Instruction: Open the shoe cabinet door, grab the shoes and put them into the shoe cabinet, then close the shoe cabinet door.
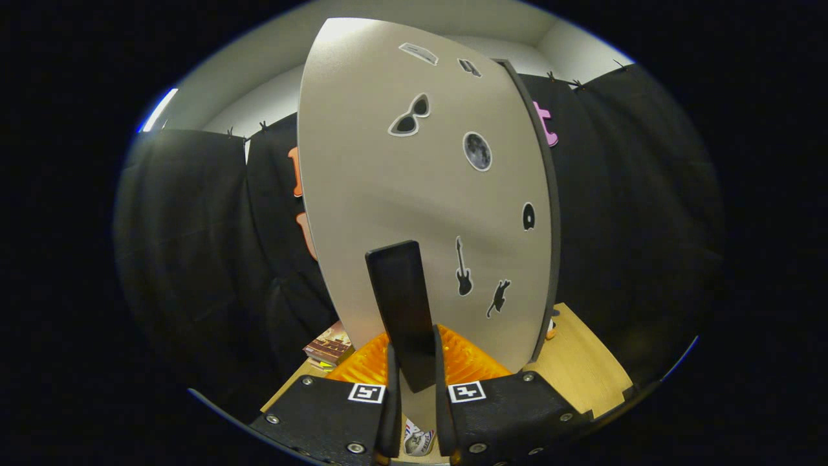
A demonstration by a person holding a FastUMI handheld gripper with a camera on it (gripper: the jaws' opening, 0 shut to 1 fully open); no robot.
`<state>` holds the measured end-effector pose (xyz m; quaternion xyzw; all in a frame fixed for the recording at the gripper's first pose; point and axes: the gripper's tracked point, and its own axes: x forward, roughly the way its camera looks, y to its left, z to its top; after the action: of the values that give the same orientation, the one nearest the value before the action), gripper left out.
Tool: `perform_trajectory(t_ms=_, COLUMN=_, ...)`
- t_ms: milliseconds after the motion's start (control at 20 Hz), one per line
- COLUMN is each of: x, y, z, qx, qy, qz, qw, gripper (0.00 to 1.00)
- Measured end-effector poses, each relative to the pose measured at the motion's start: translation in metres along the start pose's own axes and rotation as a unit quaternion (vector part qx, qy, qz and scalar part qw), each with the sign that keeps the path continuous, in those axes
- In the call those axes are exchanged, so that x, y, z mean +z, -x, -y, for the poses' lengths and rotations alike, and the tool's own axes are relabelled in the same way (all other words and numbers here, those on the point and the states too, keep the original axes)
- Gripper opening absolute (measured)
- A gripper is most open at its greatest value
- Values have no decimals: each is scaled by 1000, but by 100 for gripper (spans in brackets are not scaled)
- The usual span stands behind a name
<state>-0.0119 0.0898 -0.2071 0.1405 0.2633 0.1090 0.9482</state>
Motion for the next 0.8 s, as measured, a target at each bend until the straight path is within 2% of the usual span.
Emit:
perform_trajectory(t_ms=250, x=1, y=20, z=27, qx=-41, qy=5, qz=7, qw=999, gripper=21)
perform_trajectory(t_ms=600, x=2, y=38, z=56, qx=-75, qy=-9, qz=5, qw=997, gripper=20)
perform_trajectory(t_ms=800, x=-5, y=46, z=95, qx=-131, qy=13, qz=-4, qw=991, gripper=20)
